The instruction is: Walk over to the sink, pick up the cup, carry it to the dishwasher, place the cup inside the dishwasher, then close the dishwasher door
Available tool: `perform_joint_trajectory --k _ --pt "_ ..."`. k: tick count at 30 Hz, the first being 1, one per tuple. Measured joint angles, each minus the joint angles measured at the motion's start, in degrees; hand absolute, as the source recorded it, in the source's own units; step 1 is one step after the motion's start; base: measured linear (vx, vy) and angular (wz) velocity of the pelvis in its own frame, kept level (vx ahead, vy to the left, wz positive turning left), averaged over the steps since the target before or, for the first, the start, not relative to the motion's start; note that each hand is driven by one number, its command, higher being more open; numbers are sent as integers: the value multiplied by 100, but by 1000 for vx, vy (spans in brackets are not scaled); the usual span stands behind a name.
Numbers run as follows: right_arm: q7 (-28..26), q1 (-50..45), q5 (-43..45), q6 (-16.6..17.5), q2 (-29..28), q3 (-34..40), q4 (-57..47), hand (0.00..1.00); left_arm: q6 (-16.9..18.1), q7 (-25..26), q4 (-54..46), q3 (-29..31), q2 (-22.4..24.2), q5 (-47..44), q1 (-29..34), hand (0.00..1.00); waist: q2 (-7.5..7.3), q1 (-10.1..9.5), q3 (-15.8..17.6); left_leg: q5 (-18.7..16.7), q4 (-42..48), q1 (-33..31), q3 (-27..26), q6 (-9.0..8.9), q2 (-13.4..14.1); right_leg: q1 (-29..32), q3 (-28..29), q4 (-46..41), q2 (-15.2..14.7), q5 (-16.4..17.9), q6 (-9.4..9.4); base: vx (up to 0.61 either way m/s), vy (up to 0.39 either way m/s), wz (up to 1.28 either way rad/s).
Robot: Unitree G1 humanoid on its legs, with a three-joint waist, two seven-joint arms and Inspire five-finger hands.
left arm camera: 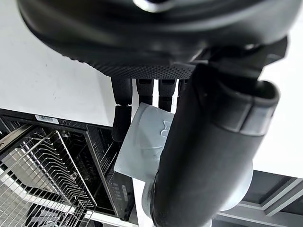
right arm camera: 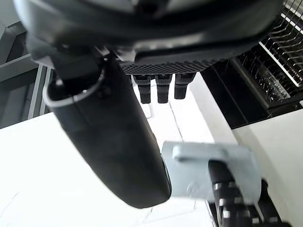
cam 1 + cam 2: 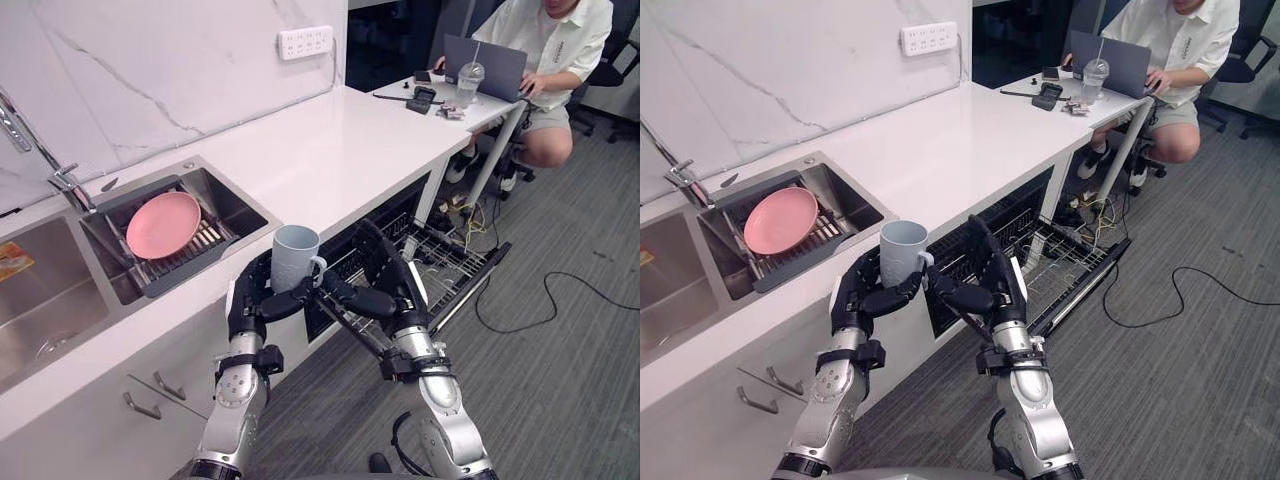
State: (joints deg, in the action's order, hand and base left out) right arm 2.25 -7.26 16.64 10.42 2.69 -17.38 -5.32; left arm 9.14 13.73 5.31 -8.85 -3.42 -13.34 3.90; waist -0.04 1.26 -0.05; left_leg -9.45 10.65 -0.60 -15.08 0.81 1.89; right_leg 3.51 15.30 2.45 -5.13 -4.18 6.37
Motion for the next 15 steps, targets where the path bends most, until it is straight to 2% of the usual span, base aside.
perform_joint_trajectory --k 5,15 --pt "0 0 -2 0 79 -164 3 90 0 -53 6 -79 26 -2 -48 30 17 -6 -19 11 -25 0 85 15 -4 -61 -112 49 -15 -4 -6 -3 -29 9" --pt "63 219 -5 -1 180 -207 424 90 0 -263 6 -771 -112 -5 -40 30 11 47 -54 171 -139 -71 338 58 -87 -78 -392 115 -115 -2 -6 -24 -30 14"
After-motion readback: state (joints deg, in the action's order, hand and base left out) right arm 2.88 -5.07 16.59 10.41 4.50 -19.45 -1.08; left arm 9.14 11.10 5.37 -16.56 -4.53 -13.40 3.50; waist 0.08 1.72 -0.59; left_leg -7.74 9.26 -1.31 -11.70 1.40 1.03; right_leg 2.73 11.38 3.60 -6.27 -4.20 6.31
